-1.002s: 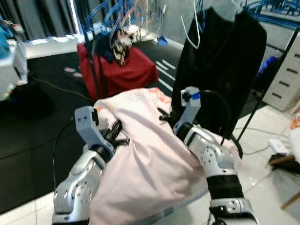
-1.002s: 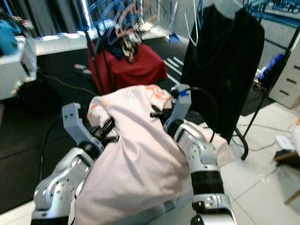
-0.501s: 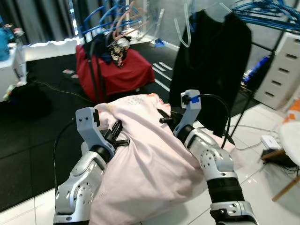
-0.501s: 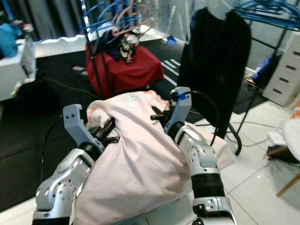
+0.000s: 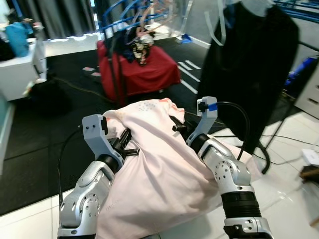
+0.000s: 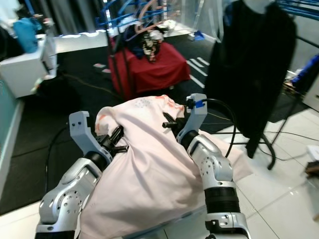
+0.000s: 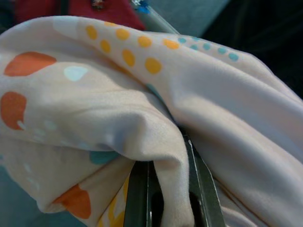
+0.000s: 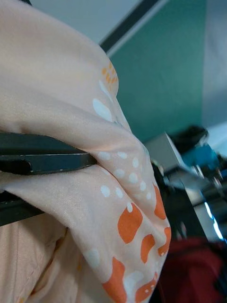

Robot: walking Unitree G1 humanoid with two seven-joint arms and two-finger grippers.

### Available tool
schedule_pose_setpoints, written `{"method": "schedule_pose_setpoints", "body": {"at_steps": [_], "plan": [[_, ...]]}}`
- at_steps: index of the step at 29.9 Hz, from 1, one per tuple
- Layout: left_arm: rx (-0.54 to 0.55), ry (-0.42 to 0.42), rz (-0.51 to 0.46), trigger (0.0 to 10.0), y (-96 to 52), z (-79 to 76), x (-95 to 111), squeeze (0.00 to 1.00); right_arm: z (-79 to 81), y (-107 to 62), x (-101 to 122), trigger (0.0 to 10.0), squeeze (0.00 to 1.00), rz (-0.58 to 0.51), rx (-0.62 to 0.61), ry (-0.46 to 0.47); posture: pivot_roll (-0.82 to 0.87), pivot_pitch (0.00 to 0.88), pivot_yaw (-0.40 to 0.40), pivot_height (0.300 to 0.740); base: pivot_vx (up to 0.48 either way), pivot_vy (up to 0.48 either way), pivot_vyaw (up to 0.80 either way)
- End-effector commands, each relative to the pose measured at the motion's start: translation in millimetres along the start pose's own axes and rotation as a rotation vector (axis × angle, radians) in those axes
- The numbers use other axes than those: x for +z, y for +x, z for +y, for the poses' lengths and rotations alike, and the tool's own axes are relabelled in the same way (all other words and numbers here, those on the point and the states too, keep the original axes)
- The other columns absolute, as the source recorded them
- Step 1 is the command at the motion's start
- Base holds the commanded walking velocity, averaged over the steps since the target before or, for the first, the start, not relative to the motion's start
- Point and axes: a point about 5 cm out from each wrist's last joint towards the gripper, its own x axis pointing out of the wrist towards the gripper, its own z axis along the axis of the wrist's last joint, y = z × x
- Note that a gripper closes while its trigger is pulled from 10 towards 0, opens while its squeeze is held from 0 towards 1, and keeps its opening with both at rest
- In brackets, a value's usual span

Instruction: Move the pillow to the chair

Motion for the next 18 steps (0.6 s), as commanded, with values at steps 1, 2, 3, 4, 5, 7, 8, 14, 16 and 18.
{"method": "schedule_pose_setpoints", "body": {"at_steps": [1, 2, 3, 4, 5, 7, 8, 14, 16, 18], "plan": [[-0.067, 0.026, 0.001, 10.0, 4.6, -19.7, -0.8, 0.0, 35.3, 9.9, -6.5, 10.0, 0.0, 0.048, 0.231, 0.007, -0.13, 0.0, -0.022, 0.74, 0.0, 0.0, 0.79], [-0.067, 0.026, 0.001, 10.0, 4.6, -19.7, -0.8, 0.0, 35.3, 9.9, -6.5, 10.0, 0.0, 0.048, 0.231, 0.007, -0.13, 0.0, -0.022, 0.74, 0.0, 0.0, 0.79], [-0.051, 0.039, 0.007, 10.0, 4.0, -17.4, -1.2, 0.0, 37.1, 9.1, -9.7, 10.0, 0.0, 0.074, 0.246, 0.005, -0.13, 0.0, -0.022, 0.74, 0.0, 0.0, 0.79], [-0.051, 0.039, 0.007, 10.0, 4.0, -17.4, -1.2, 0.0, 37.1, 9.1, -9.7, 10.0, 0.0, 0.074, 0.246, 0.005, -0.13, 0.0, -0.022, 0.74, 0.0, 0.0, 0.79], [-0.04, 0.047, 0.011, 10.0, 3.6, -15.9, -1.4, 0.0, 38.3, 8.5, -11.8, 10.0, 0.0, 0.092, 0.255, 0.005, -0.13, 0.0, -0.022, 0.74, 0.0, 0.0, 0.79], [-0.027, 0.056, 0.016, 10.0, 3.5, -13.4, -2.1, 0.0, 39.0, 8.1, -14.3, 10.0, 0.0, 0.111, 0.262, -0.004, -0.13, 0.0, -0.023, 0.74, 0.0, 0.0, 0.79], [-0.018, 0.058, 0.022, 10.0, 3.6, -11.3, -3.2, 0.0, 40.0, 8.1, -15.7, 10.0, 0.0, 0.121, 0.266, -0.009, -0.13, 0.0, -0.016, 0.74, 0.0, 0.0, 0.79], [-0.025, 0.064, 0.038, 10.0, 5.7, -12.6, -5.7, 0.0, 42.0, 7.6, -19.5, 10.0, 0.0, 0.138, 0.273, -0.018, -0.11, 0.0, -0.008, 0.74, 0.0, 0.0, 0.79], [-0.028, 0.063, 0.043, 10.0, 5.4, -13.0, -6.3, 0.0, 41.8, 6.9, -20.7, 10.0, 0.0, 0.141, 0.272, -0.016, -0.1, 0.0, -0.012, 0.74, 0.0, 0.0, 0.79], [-0.028, 0.063, 0.043, 10.0, 5.4, -13.0, -6.3, 0.0, 41.8, 6.9, -20.7, 10.0, 0.0, 0.141, 0.272, -0.016, -0.1, 0.0, -0.012, 0.74, 0.0, 0.0, 0.79]]}}
